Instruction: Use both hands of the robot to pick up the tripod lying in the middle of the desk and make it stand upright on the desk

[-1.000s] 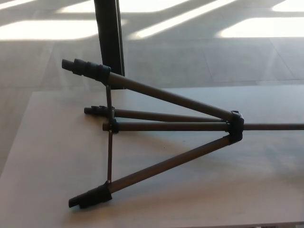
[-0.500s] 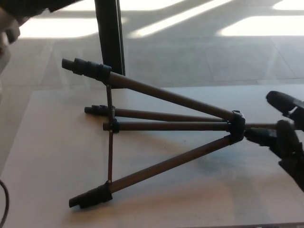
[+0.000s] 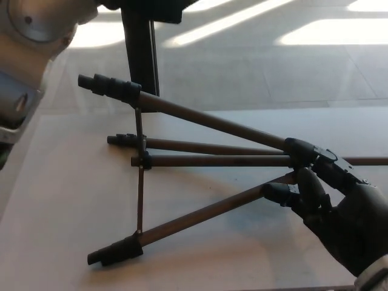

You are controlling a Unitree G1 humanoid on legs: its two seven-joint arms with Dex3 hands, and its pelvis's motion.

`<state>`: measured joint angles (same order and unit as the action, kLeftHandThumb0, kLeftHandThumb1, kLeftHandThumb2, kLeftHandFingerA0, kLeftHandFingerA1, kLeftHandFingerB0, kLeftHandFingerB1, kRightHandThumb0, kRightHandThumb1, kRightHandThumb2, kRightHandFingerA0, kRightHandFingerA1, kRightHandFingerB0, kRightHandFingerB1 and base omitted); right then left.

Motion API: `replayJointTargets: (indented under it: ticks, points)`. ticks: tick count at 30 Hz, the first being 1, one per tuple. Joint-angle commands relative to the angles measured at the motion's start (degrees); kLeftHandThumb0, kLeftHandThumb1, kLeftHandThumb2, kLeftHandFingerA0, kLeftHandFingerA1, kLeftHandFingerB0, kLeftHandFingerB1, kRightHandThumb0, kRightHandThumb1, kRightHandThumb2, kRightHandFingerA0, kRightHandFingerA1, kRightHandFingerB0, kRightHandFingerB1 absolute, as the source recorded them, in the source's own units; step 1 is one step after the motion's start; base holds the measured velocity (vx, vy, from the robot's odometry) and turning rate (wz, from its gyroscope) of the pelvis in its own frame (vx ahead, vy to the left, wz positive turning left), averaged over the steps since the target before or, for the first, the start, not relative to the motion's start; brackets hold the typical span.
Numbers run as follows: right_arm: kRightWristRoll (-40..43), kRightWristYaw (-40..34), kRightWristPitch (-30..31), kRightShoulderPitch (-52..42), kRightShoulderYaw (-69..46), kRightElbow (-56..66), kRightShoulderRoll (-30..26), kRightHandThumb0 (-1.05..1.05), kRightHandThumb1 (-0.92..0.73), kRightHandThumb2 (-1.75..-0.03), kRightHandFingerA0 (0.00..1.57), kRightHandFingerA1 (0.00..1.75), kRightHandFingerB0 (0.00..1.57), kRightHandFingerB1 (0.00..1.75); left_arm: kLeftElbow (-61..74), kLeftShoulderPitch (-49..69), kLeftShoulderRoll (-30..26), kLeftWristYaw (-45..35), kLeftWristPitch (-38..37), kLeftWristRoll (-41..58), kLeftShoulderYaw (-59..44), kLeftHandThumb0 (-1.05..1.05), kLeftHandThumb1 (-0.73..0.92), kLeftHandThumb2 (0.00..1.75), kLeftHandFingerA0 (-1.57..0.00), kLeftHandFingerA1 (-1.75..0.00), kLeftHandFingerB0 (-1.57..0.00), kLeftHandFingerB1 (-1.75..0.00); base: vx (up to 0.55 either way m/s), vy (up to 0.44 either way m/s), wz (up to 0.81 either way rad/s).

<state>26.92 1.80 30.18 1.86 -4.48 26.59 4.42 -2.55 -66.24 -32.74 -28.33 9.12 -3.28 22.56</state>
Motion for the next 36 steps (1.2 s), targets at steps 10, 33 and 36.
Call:
replayJointTargets:
  ticks: [10,33,36]
  points:
    - [-0.2,-5.2,6.2,-5.2,-0.8,3.0,0.1,-0.68,-0.71,-0.61,0.61,0.87,0.50,0.47,-0.2,-2.9,-10.3,-16.3,-8.0,-47.4,30.4,-1.05,0.67,0.63,0.00,0.00,0.00,-0.15,0.00,0.000,0.00]
    - [-0.3,-6.1,6.7,-9.0,0.6,5.2,1.4,-0.67,-0.72,-0.61,0.60,0.88,0.51,0.49,-13.2,-4.9,-1.8,-3.6,-1.7,-60.7,43.6,-1.05,0.69,0.62,0.00,0.00,0.00,-0.02,0.00,0.000,0.00]
    - [-0.2,-6.3,6.3,-9.4,0.4,5.5,1.7,-0.67,-0.71,-0.61,0.61,0.88,0.52,0.50,-18.7,-6.6,-1.0,1.1,-0.7,-65.0,47.0,-0.99,0.53,0.95,0.00,-0.01,0.00,-0.01,0.00,0.000,0.00]
